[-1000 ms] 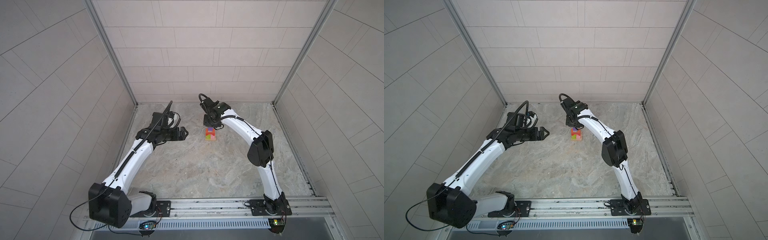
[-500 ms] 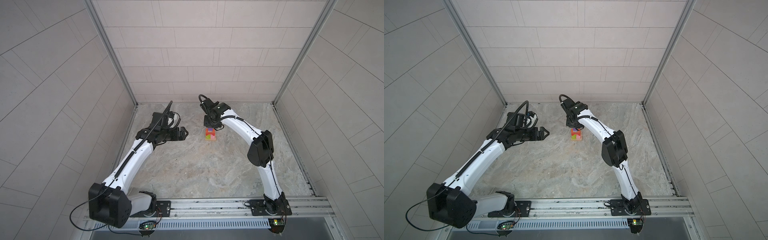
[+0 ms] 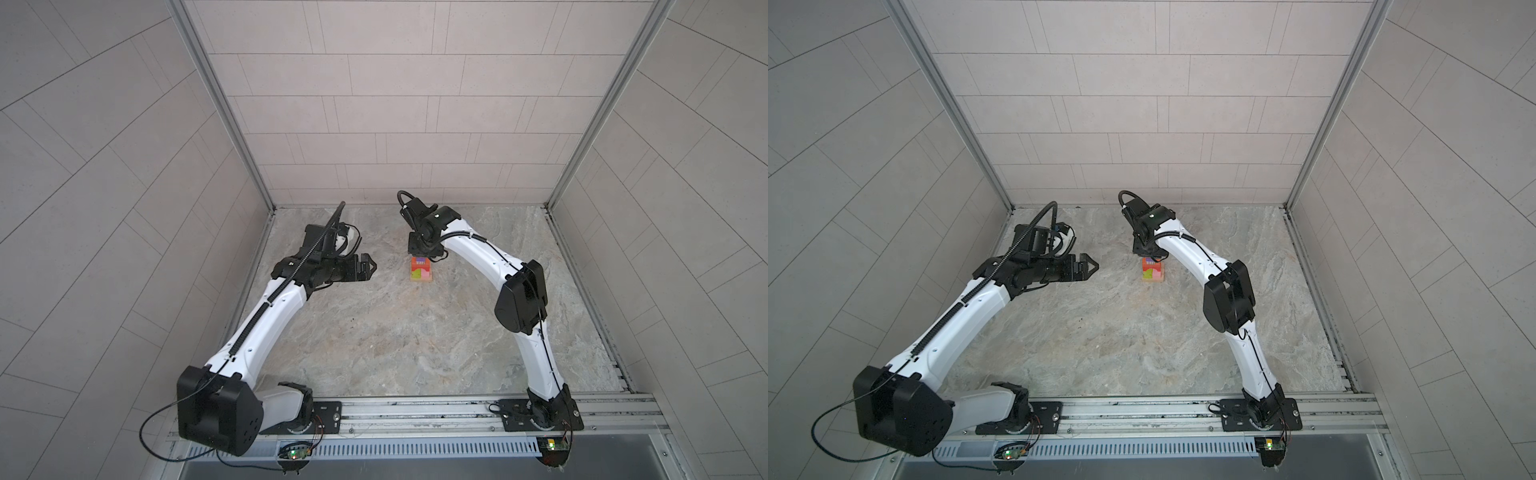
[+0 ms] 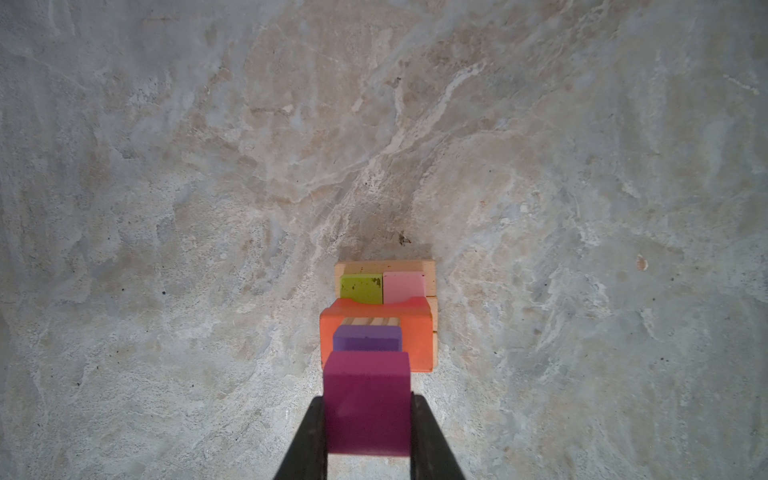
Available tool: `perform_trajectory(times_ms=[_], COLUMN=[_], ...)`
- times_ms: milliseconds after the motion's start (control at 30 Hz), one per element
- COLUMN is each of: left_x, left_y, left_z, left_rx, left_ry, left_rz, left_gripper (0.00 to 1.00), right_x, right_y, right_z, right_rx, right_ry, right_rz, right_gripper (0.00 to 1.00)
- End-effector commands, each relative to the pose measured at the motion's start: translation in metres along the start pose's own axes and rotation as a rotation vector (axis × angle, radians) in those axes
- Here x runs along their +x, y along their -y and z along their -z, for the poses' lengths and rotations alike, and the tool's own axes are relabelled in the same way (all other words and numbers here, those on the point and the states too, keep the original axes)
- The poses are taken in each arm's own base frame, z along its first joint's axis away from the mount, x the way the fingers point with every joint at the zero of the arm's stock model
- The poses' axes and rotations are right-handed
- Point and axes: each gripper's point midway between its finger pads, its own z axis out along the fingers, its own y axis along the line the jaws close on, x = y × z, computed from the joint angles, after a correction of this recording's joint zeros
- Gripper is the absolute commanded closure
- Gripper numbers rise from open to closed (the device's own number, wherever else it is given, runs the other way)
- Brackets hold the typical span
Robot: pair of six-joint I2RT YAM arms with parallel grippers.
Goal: Build the wood block tower
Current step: 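Lower the magenta cube onto the purple cube atop the tower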
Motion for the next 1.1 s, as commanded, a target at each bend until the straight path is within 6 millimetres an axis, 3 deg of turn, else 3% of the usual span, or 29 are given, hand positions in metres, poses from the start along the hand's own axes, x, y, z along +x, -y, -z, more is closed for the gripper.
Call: perform_trajectory(times_ms=[0, 1067], left_x=[0.001, 0.001], left_y=[0.001, 0.001], left_z=[0.003, 0.003], left_rx=[0.009, 0.007], left_ry=[0.008, 0.008], left_rz=[-0.001, -0.002], left_gripper=[0.07, 0.07], right_x=[0.006, 0.010], right_y=[0.008, 0.004], right_z=[-0.004, -0.015], right_rx=[0.035, 0.028], right_ry=[-0.020, -0.042], right_rz=[0.007, 0.017], right_gripper=[0.84, 0.84])
